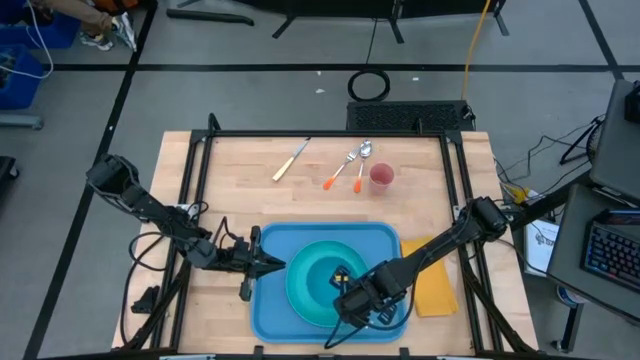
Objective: Set up tray
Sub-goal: Put the blue bowl on the light blue plate
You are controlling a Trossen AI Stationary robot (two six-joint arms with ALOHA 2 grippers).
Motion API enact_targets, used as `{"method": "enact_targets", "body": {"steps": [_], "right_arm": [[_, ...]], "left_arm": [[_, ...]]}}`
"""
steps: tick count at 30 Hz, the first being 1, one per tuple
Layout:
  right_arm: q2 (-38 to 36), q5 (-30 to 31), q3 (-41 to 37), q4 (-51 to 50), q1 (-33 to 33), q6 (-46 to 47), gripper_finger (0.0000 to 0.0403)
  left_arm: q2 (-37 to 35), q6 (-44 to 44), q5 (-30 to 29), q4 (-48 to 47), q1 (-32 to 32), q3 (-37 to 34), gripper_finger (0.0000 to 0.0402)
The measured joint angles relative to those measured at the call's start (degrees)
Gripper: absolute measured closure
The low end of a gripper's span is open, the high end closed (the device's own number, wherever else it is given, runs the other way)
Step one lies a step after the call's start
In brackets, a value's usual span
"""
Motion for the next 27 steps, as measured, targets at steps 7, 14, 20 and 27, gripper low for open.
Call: {"method": "enact_targets", "body": {"steps": [7,14,20,27], "right_arm": [[0.3,-0.2,0.0,0.0,-0.2,-3.1,0.0403],[1.9,-1.9,-0.1,0.4,-0.5,-4.7,0.0403],[1.9,-1.6,-0.1,-0.2,-1.4,-4.7,0.0403],[1.9,-1.7,-0.1,-0.3,-1.5,-5.0,0.0403]], "left_arm": [[0.0,-0.2,0.0,0.0,0.0,0.0,0.0369],[0.0,-0.2,0.0,-0.2,0.0,0.0,0.0369],[0.0,-0.2,0.0,-0.5,0.0,0.0,0.0369],[0.0,-0.2,0.0,-0.5,0.0,0.0,0.0369]]}}
